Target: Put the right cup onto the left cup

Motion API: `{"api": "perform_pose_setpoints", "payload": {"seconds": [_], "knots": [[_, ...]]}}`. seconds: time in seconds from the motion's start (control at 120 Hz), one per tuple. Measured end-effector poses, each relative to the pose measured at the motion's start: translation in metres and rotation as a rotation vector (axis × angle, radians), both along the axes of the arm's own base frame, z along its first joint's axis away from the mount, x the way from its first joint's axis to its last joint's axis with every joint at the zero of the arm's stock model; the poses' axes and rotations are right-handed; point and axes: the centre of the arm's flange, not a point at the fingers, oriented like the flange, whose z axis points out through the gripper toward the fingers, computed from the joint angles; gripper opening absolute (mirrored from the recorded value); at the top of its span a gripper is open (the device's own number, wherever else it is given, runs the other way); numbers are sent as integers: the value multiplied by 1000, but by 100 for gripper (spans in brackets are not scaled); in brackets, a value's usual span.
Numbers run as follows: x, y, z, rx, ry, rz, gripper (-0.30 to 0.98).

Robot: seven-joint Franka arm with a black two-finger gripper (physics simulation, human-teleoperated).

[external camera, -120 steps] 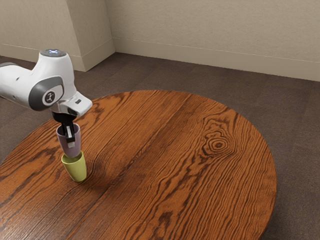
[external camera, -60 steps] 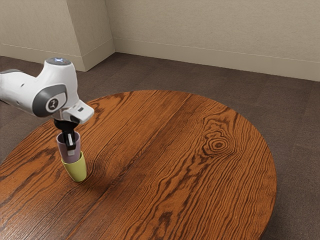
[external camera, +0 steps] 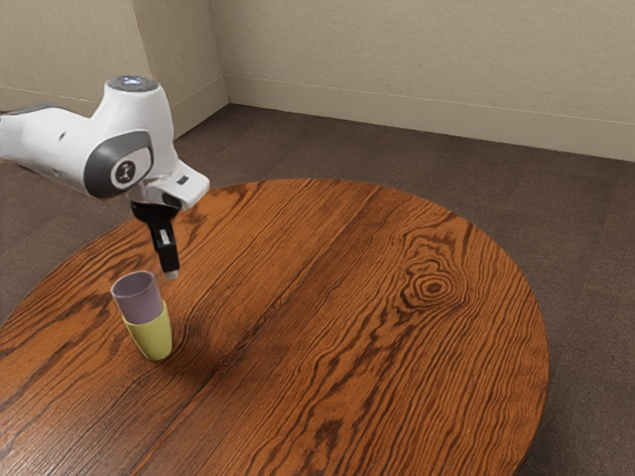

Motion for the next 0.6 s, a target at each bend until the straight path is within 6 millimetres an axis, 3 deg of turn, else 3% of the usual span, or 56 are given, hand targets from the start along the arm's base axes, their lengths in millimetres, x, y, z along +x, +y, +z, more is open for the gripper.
{"api": "perform_pose_setpoints", "payload": {"seconds": [0.217,0.358,0.467,0.6], "knots": [[36,-17,49,-48,-35,-22,63],[58,-22,114,-57,-78,-49,66],[58,-13,151,-55,-81,-52,67],[46,6,179,-60,-69,-46,68]]}}
